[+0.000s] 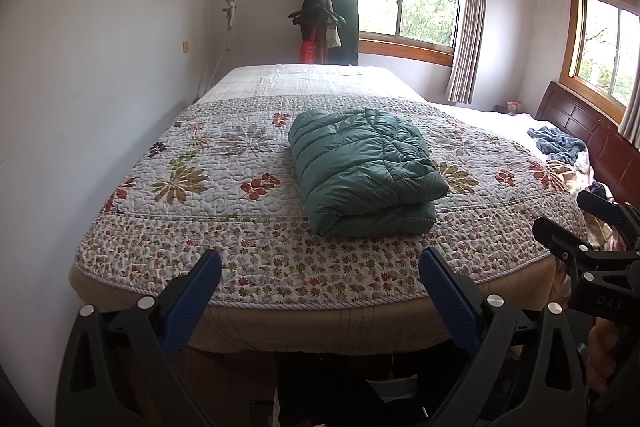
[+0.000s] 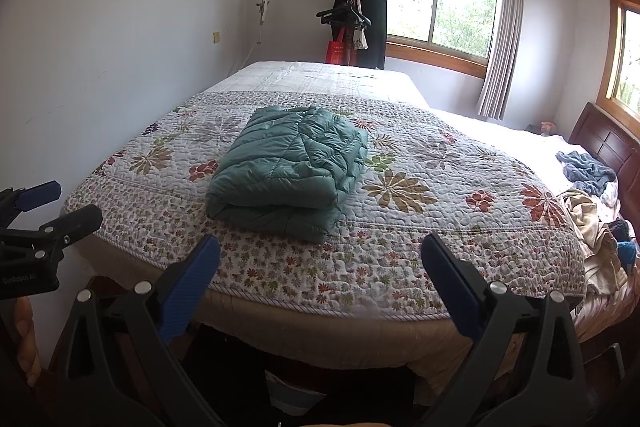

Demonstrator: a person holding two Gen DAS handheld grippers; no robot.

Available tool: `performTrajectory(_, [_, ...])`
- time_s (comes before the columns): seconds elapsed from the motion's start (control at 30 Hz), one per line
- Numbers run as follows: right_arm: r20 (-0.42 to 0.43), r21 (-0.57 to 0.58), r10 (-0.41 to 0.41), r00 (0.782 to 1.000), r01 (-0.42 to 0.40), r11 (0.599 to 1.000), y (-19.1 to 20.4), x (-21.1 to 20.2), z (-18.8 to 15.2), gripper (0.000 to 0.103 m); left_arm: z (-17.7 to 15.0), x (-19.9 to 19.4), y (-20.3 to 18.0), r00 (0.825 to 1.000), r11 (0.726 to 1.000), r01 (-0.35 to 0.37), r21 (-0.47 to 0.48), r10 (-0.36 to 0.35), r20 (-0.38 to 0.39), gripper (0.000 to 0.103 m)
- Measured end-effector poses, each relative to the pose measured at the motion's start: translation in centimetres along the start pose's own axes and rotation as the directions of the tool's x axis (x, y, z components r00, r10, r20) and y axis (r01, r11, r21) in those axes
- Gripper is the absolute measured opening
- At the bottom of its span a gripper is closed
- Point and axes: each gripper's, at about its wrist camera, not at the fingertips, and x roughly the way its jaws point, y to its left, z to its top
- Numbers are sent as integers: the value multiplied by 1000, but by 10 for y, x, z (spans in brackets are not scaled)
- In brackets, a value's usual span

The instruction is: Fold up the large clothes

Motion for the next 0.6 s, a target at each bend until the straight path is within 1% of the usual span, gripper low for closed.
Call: performTrajectory(0.6, [-1,4,-1,1000,1,1000,0,1,-2,100,0,1,1,1000,1000,-1,-3,1,-1,99])
